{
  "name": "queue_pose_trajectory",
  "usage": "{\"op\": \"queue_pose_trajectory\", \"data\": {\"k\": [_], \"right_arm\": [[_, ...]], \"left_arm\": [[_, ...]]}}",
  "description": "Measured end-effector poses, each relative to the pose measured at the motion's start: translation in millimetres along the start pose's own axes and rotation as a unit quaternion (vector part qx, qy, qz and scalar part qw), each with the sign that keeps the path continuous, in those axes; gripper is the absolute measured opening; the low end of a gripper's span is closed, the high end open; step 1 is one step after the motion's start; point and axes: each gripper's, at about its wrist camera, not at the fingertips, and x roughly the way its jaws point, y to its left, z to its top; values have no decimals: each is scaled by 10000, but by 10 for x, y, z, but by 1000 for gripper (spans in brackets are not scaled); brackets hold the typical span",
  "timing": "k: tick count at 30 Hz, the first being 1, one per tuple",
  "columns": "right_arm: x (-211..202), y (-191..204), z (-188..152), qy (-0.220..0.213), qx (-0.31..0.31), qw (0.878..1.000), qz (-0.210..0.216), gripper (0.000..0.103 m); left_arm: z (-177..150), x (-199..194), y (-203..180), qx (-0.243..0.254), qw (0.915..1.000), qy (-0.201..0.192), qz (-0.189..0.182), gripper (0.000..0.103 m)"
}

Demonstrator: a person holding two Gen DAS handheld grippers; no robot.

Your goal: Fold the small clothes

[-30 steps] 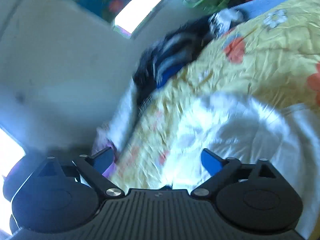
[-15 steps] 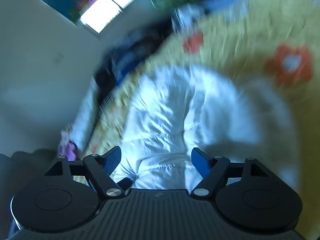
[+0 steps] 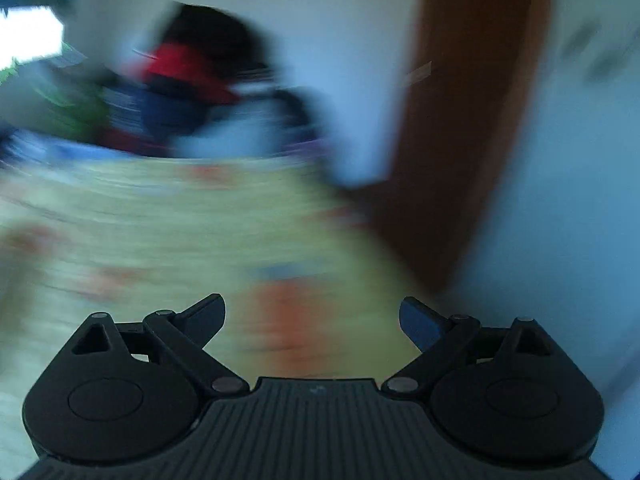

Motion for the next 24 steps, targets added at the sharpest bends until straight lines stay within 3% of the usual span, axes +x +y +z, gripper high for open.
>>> {"op": "queue_pose_trajectory", "data": {"k": [1, 2, 3, 5, 6, 7, 9, 10, 12, 13, 15, 17, 18, 20, 21, 24], "right_arm": [[-49, -82, 6, -192, -659, 9947, -768, 97], [-84, -121, -9, -398, -1416, 9779, -1485, 100], [-115, -110, -44, -619, -2290, 9474, -2148, 103], [-148, 0, -159, -912, -3471, 8944, -2667, 103], [-182, 105, -189, -1011, -3711, 8850, -2624, 103], [-224, 223, -196, -1084, -3657, 8923, -2414, 103], [-337, 546, -198, -1205, -3137, 9301, -1484, 103], [-404, 760, -221, -1231, -2750, 9501, -801, 103], [-532, 1191, -312, -1154, -2009, 9710, 594, 102], [-601, 1442, -376, -1030, -1689, 9706, 1370, 101], [-752, 1925, -513, -803, -1139, 9545, 2638, 101], [-895, 2394, -613, -477, -736, 9277, 3629, 101], [-969, 2594, -645, -364, -575, 9173, 3923, 102], [-1037, 2863, -751, -102, -168, 9001, 4352, 101], [-1033, 2980, -779, 43, -37, 8977, 4406, 102], [-1060, 3333, -929, 672, -6, 9097, 4099, 101]], "left_arm": [[68, -18, 85, 8, 9993, -233, 301, 100], [123, -52, 119, 4, 9978, -453, 483, 100], [160, -103, 113, -70, 9963, -628, 576, 100], [157, -260, -5, -546, 9954, -732, 282, 101], [117, -337, -114, -804, 9947, -628, -97, 101], [59, -426, -276, -1030, 9921, -434, -570, 101], [-107, -638, -694, -1328, 9800, 75, -1477, 101], [-198, -754, -898, -1420, 9711, 361, -1883, 101], [-369, -1032, -1356, -1455, 9441, 991, -2789, 101], [-445, -1195, -1564, -1399, 9285, 1226, -3213, 101], [-563, -1548, -1912, -1232, 9039, 1561, -3787, 101], [-699, -1887, -2084, -1051, 8901, 1721, -4087, 101], [-749, -2018, -2146, -920, 8865, 1702, -4204, 101], [-870, -2259, -2275, -663, 8920, 1630, -4163, 101], [-916, -2294, -2354, -514, 8957, 1624, -4108, 101], [-1035, -2302, -2462, -252, 8985, 1735, -4025, 101]]}}
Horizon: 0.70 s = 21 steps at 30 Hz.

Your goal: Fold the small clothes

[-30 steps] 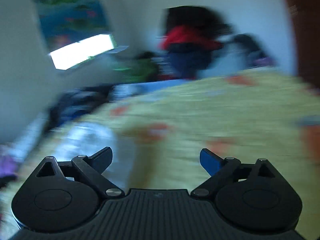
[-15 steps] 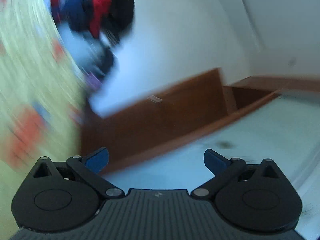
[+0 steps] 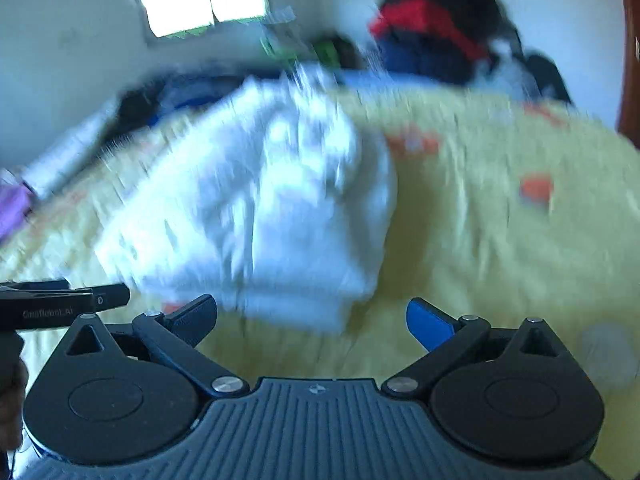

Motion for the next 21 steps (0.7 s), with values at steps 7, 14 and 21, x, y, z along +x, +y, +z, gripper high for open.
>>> {"op": "queue_pose_trajectory", "data": {"k": [7, 14, 21], "right_arm": [[255, 216, -200, 633, 258, 9965, -483, 102], [169, 253, -166, 669, 330, 9962, -446, 102], [163, 235, -92, 911, 546, 9930, -516, 103]], "left_arm": [[7, -51, -15, -113, 9999, 85, -94, 101], [89, -147, 109, -421, 9987, 208, -172, 101], [121, -471, 151, -344, 9990, 113, -255, 101]]}}
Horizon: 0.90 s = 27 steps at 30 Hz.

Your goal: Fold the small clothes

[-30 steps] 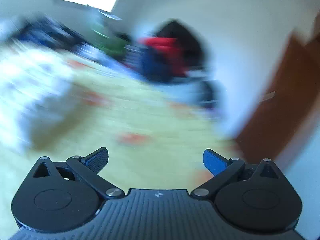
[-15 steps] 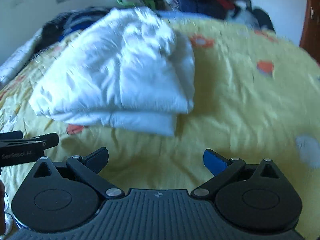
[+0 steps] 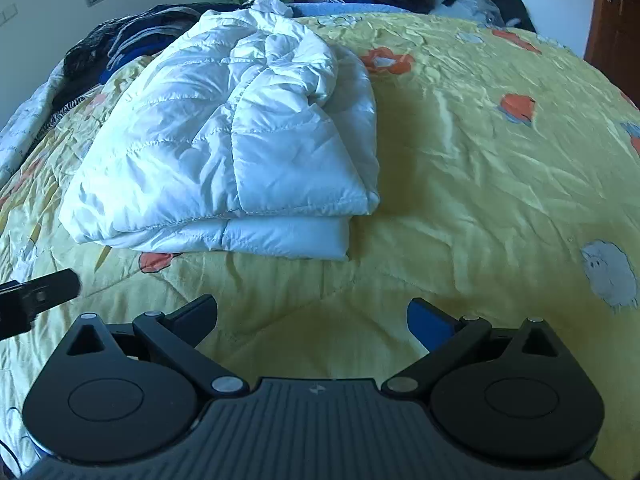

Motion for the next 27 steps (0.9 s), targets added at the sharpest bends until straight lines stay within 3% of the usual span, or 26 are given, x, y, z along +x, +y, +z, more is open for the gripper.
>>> {"op": "queue_pose_trajectory", "data": {"k": [5, 10, 27], "right_arm": [[3, 35, -37, 248, 52, 9995, 180, 102], [48, 128, -25, 279, -193, 9993, 148, 102], [151, 92, 18, 361, -202, 9990, 180, 103]], "left_arm": [[30, -28, 5, 26, 10000, 93, -17, 101], [60, 20, -53, 160, 9997, 206, -36, 101], [86, 103, -103, 204, 9990, 349, -194, 101]]}}
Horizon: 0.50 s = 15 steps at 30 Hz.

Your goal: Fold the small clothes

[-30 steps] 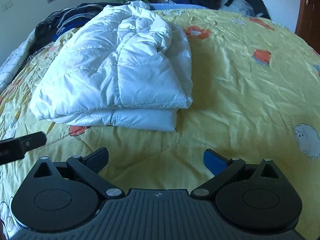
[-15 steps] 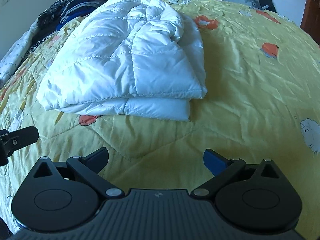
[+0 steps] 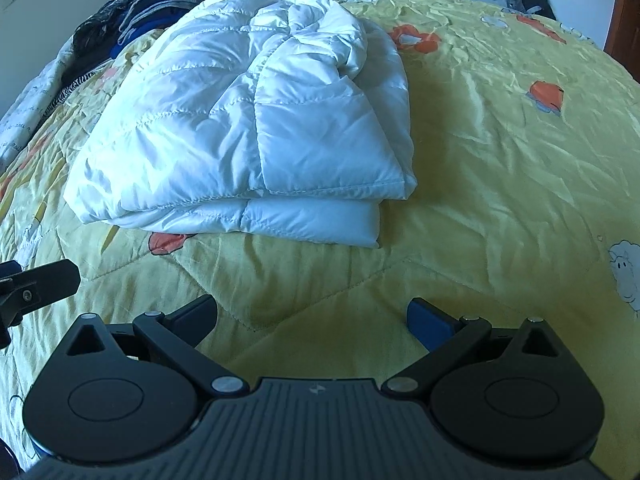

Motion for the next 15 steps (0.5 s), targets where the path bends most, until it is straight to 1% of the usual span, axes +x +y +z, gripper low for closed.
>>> {"op": "queue_pose_trajectory", "data": {"k": [15], "right_arm": [[-27, 14, -15, -37, -25, 10000, 15, 102]], "left_arm": [[-19, -11, 6, -37, 10000, 10, 57, 101]]}}
